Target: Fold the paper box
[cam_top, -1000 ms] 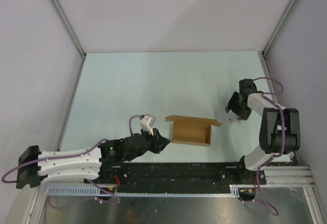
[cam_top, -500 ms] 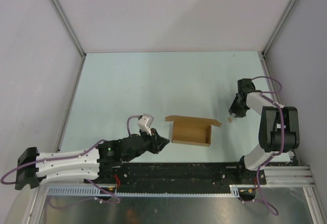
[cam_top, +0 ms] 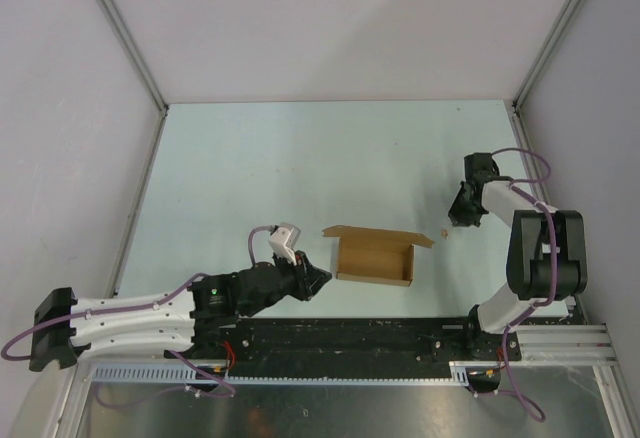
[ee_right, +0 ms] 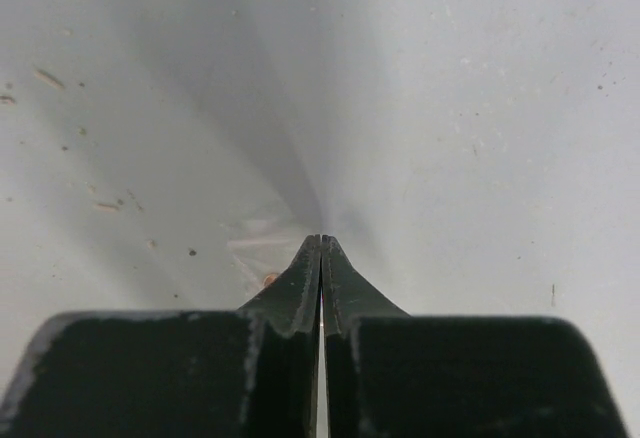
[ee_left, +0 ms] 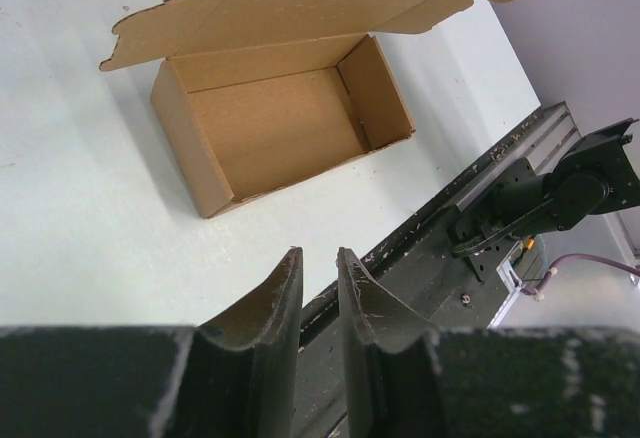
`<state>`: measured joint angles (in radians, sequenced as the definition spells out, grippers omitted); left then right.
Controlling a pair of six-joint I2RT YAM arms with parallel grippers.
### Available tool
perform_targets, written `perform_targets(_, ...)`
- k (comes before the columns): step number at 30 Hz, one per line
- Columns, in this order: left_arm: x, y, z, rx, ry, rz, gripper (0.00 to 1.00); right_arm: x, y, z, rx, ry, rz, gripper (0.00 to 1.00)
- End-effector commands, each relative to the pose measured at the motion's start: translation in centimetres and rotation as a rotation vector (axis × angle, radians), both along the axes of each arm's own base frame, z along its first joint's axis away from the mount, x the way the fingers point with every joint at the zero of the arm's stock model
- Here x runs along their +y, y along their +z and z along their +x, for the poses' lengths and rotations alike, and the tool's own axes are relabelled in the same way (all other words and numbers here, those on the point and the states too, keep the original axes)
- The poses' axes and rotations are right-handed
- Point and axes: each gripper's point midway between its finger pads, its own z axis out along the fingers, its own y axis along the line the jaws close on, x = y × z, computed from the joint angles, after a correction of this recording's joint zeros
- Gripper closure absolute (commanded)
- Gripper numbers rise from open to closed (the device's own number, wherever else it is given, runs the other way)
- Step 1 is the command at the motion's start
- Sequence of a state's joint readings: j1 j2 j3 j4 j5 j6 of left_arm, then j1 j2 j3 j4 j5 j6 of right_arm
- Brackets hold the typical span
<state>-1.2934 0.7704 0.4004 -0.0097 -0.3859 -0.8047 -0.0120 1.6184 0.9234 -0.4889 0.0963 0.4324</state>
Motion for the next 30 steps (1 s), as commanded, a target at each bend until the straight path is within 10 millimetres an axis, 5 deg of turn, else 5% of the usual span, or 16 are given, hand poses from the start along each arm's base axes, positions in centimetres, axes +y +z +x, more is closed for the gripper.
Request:
perform_targets(1, -0.1, 0.3, 0.1, 0.012, 0.015, -0.028, 0.75, 0.0, 3.1, 1.5, -0.116, 0.004, 0.0, 1.0)
perform_targets(7, -0.1, 0.4, 0.1, 0.011, 0.015, -0.029, 0.75, -0.3, 7.3, 2.0, -0.248, 0.008, 0.003, 1.0)
perform_targets(11, -0.2, 0.3, 0.2, 0.012, 0.015, -0.026, 0.75, 0.4, 8.0, 1.9, -0.258, 0.058, 0.026, 0.38)
perform_targets(22, -0.3, 0.4, 0.1, 0.011, 0.006, -0.026, 0.75, 3.9, 3.9, 1.4, -0.066, 0.244, -0.077, 0.21)
perform_targets(30, -0.2, 0.6, 0.0, 0.009, 0.006, -0.033, 0.75, 2.8, 2.0, 1.1, 0.017, 0.212, -0.203, 0.19)
